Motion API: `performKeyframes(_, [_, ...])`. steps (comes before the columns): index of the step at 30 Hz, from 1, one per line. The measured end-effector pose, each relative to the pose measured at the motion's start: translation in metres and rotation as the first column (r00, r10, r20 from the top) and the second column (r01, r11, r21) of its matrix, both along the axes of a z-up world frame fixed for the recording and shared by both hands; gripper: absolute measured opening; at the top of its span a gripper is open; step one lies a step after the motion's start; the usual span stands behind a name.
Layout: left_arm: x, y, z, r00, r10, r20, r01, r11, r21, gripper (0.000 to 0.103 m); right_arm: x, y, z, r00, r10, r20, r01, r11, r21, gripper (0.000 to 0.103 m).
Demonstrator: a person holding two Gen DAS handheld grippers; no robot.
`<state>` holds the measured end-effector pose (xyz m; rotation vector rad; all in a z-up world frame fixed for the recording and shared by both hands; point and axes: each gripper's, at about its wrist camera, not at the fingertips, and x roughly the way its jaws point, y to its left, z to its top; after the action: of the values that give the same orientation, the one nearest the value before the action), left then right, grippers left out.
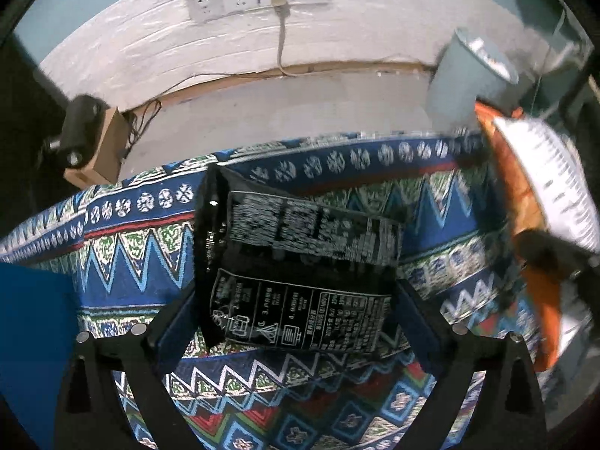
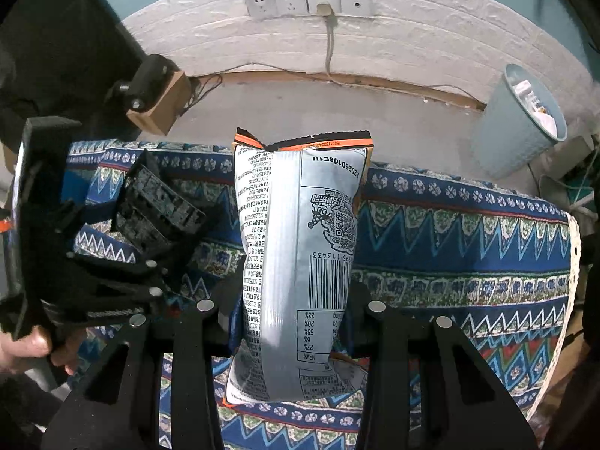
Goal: Organize snacks
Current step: 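Lift the black and white bags and carry both over the box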
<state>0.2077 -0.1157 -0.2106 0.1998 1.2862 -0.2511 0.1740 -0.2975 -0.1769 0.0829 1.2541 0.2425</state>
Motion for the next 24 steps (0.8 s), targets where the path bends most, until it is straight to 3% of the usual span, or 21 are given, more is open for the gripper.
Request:
performKeyframes(5, [-0.003, -0.007, -0.003, 0.998, -0.039, 0.047, 0.037, 0.998, 0.048, 0.096, -0.003, 0.000, -0.003, 1.000, 0.002, -0.009, -0.002, 1.000, -0.002, 0.039])
performKeyframes(11, [-0.004, -0.004, 0.003, 0.997, -0.049, 0.067, 0.045, 0.998, 0.054, 0.076, -0.006, 0.001, -0.004, 1.000, 0.007, -0.010, -0.007, 1.000, -0.009, 0.039])
performKeyframes(24, [-0.026, 0.014, 0.027, 0.993, -0.042, 0.111, 0.034, 0.997, 0.069, 0.075, -0.018, 0.013, 0.007, 1.000, 0.028, 0.012, -0.028, 0.999, -0.020, 0.039])
